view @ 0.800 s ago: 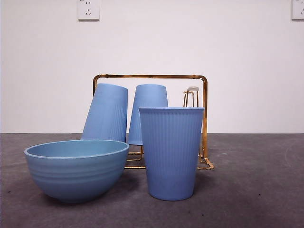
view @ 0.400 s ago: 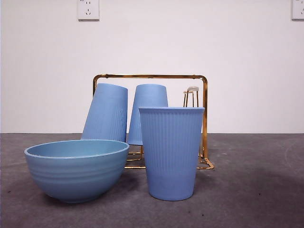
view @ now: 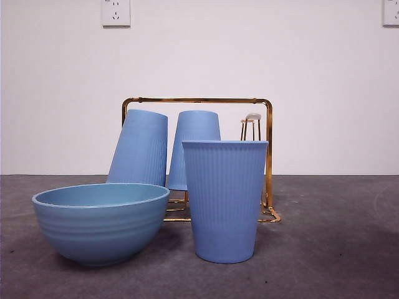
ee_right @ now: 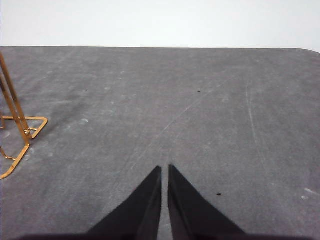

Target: Right arm lift cup from the cupboard, then place it on the right of the bowl

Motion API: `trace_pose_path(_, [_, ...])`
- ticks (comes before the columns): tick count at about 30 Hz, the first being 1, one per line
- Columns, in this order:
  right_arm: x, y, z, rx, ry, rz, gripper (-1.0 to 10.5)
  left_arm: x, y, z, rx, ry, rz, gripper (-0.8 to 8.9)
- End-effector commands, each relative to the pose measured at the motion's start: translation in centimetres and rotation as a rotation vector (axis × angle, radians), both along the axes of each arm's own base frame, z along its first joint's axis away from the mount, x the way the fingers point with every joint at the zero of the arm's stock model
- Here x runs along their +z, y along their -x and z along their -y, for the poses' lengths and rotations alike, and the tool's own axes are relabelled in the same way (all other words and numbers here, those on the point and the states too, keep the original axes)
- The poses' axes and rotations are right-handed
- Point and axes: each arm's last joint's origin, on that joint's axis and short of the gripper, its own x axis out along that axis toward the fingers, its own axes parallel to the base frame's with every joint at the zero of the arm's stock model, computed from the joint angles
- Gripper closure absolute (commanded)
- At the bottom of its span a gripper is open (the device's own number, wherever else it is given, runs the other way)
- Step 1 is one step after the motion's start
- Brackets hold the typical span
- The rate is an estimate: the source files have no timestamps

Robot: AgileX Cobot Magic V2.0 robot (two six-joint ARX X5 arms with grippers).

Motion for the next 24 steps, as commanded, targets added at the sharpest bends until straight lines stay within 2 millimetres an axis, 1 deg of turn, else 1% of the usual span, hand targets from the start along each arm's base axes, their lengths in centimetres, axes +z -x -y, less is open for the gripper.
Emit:
trace_pose_path(1, [-0.22, 0.00, -0.03, 0.020, 0.015, -0.009, 9.3, -0.70, -0.08, 0.01, -0.001, 0.001, -0.023, 8.03])
trace_pose_path(24, [-0.02, -0.03, -0.04, 0.022, 0.014, 0.012, 9.3, -0.70, -0.08, 0.01, -0.001, 0.001, -0.023, 8.03])
